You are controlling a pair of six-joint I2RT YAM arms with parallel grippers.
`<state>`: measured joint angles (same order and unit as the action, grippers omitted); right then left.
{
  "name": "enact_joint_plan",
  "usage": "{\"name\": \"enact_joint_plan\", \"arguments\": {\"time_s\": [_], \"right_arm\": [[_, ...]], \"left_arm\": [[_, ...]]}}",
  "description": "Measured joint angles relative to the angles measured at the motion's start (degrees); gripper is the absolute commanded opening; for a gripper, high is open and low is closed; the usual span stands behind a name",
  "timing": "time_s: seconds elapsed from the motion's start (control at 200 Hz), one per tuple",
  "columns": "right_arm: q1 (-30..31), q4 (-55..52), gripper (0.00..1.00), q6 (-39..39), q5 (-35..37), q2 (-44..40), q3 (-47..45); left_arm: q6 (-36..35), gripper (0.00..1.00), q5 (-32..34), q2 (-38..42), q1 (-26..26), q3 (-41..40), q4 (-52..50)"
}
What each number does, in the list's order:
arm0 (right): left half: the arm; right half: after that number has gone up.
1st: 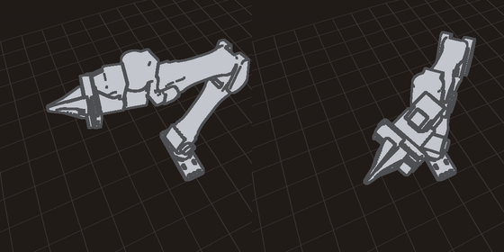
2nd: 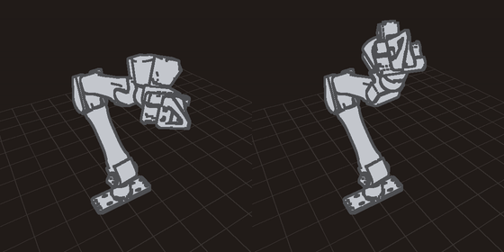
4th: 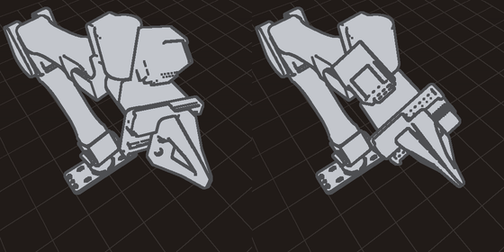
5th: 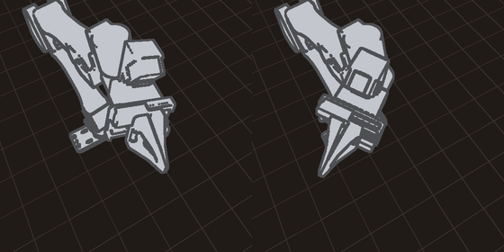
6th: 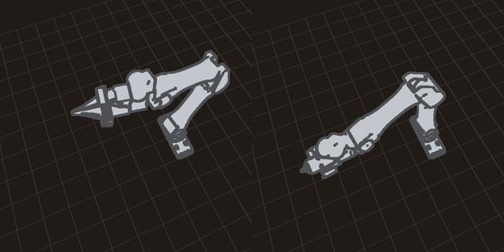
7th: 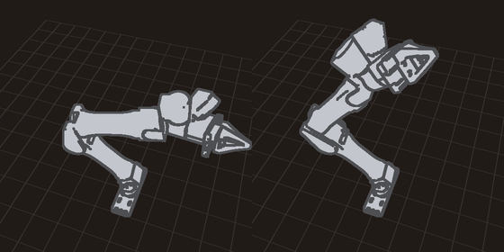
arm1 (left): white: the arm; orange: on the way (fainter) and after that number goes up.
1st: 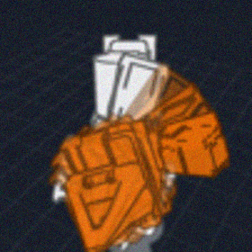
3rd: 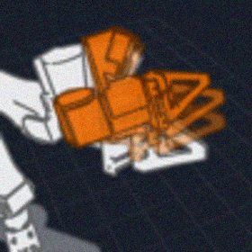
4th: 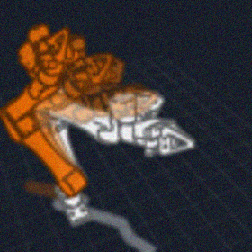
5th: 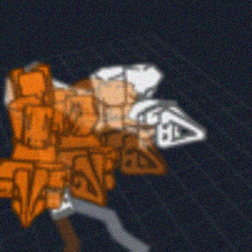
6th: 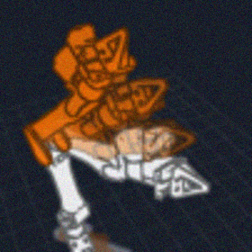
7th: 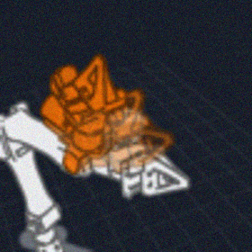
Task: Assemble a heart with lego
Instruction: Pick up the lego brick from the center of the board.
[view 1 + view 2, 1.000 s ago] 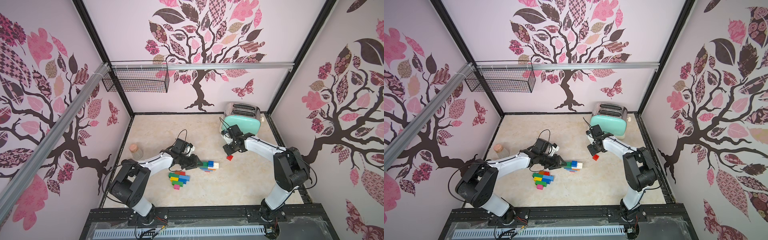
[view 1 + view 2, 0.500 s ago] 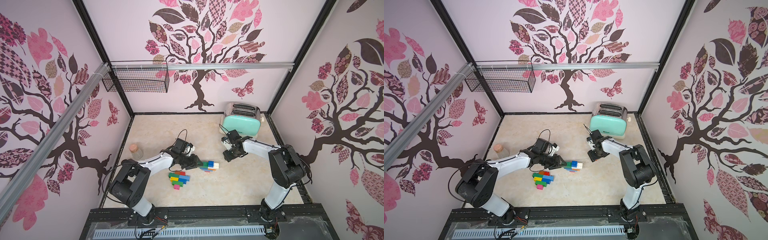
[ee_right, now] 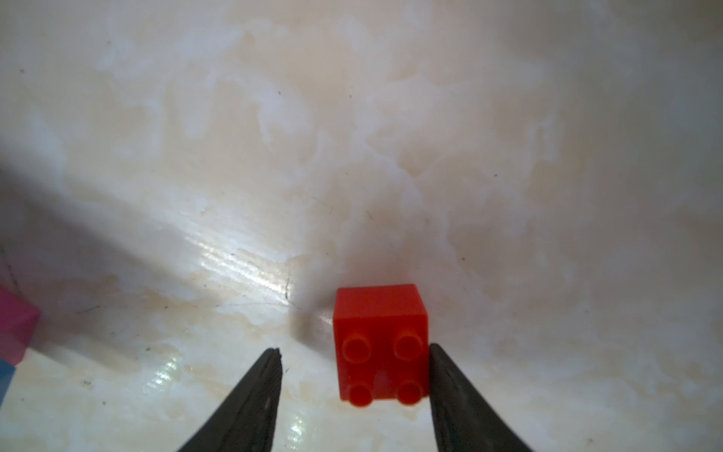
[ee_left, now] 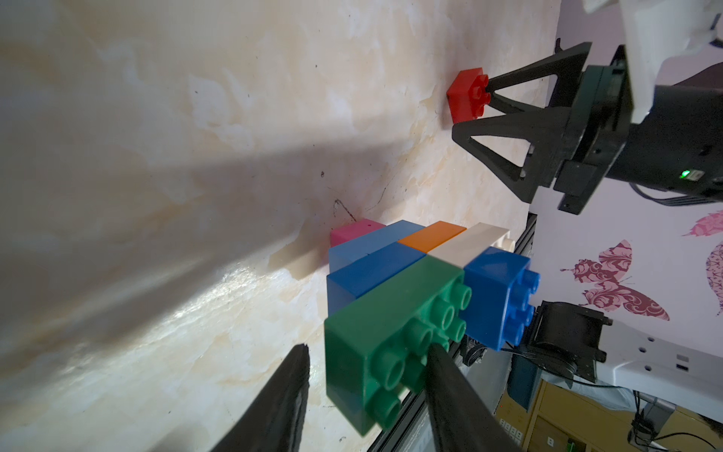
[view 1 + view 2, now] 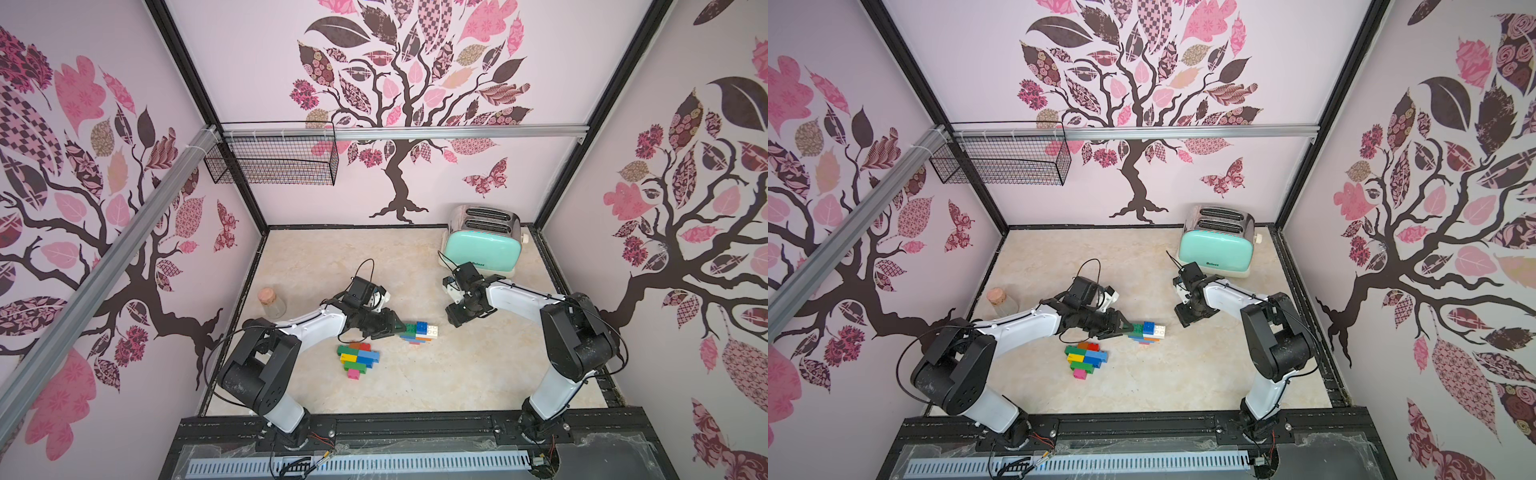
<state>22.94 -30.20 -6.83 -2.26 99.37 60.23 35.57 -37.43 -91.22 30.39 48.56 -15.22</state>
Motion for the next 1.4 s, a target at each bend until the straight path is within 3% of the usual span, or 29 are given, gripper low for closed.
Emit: {"name": "enact_joint_plan", "arguments": {"time_s": [0.53,0.835,1.401], "right_arm": [[0.1,0.0,0.42,-1.1,1.4,0.1,0.5],[0.2,0.0,0.46,-1.1,1.4,0.9,0.5],[0.3,0.0,0.3,-2.1,0.9,1.9,1.4]], "left_arm": [[0.0,0.52,1.2,-0.1,0.0,1.0,-0.5],[0.0,0.52,1.2,-0.2,0.0,1.0,-0.5],[0.0,0.52,1.2,-0.2,0.0,1.0,-0.5]]}}
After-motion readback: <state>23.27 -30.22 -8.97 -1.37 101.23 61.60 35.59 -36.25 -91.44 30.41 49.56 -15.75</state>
